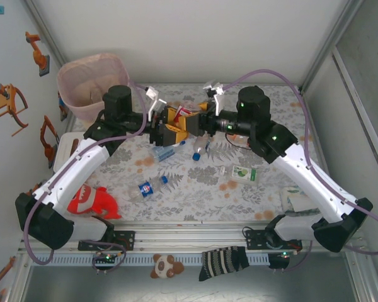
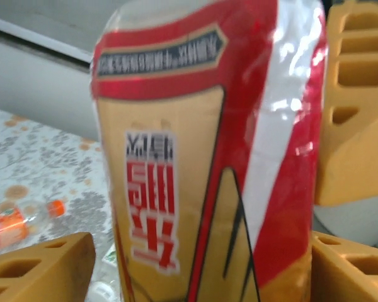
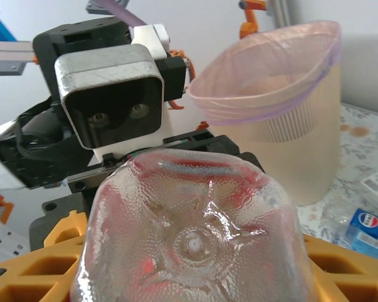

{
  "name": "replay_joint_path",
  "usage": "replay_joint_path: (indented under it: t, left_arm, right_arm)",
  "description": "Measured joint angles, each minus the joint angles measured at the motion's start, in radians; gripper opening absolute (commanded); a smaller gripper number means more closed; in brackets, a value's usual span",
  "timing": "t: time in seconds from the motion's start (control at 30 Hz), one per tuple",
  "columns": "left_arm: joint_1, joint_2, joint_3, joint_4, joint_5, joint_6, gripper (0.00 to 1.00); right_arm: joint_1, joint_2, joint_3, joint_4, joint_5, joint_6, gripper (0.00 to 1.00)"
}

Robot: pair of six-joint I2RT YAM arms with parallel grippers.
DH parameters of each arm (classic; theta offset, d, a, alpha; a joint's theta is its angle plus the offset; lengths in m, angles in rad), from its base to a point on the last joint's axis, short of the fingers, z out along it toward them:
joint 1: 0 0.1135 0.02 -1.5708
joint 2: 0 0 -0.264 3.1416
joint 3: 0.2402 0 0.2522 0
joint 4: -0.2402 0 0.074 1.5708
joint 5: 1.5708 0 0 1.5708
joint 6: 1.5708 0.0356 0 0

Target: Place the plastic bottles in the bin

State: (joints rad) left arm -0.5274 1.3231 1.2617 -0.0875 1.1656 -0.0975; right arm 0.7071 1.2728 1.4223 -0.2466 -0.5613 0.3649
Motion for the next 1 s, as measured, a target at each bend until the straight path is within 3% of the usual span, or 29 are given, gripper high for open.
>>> replay_joint_path:
  t: [0.23,0.37,0.53,0.6,0.73,1.0]
  left_arm:
    - [-0.004,0.003,0.000,0.048,0.066,-0.046,0.52]
    - [-0.001,0.003,0.000,0.051,0.076,-0.047,0.51]
    - [0.043,-0.005,0.003,0.032,0.041,-0.037,0.52]
    - [0.067,-0.014,0.017,-0.005,-0.016,-0.019,0.48]
    - [0.116,-0.047,0.052,-0.063,-0.188,0.010,0.50]
    - [0.227,-0.060,0.187,-0.191,-0.629,0.033,0.48]
  right_arm:
    - [-0.004,0.000,0.000,0.002,-0.048,-0.026,0.60]
    - [-0.005,-0.006,0.000,-0.010,-0.050,-0.043,0.77]
    - [-0.005,-0.048,0.000,-0.063,0.015,-0.078,0.83]
    - [-0.005,-0.073,0.000,-0.079,0.068,-0.082,0.83]
    - [-0.005,-0.131,-0.010,-0.085,0.175,-0.078,0.83]
    - [-0.005,-0.158,-0.035,-0.098,0.292,-0.074,0.82]
